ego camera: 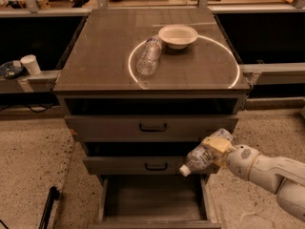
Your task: Pick blue plastic bottle from bottom drawer and place on counter
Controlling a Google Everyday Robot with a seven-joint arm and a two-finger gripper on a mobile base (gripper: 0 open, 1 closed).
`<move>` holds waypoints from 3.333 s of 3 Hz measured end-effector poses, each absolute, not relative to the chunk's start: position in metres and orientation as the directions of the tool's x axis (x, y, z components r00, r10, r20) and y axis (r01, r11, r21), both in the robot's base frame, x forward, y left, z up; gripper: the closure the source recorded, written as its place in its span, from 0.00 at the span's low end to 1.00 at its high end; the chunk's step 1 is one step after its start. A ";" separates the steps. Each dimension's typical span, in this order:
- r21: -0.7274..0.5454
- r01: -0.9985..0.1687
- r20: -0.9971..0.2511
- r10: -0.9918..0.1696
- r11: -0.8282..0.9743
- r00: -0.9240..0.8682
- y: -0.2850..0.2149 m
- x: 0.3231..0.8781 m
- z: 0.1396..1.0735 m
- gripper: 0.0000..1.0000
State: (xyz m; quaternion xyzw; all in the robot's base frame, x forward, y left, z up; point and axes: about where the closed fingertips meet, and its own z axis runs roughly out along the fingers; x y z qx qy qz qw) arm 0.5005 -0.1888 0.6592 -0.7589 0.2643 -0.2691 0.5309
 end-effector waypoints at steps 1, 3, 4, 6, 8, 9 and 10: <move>-0.932 -0.073 0.210 -0.693 -0.354 0.690 -0.185 0.503 0.688 1.00; -0.925 -0.031 0.252 -0.674 -0.378 0.695 -0.188 0.516 0.720 1.00; -0.906 0.063 0.332 -0.611 -0.418 0.719 -0.191 0.533 0.792 1.00; -0.834 0.203 0.466 -0.458 -0.514 0.757 -0.189 0.564 0.922 1.00; -0.716 0.082 0.424 -0.338 -0.693 0.840 -0.183 0.672 0.946 1.00; -0.685 -0.031 0.348 -0.364 -0.728 0.864 -0.178 0.701 0.942 1.00; -0.638 -0.125 0.296 -0.391 -0.760 0.872 -0.179 0.718 0.922 0.82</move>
Offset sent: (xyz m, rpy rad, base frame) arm 0.0017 0.0031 0.0265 -0.0545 -0.0485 -0.0203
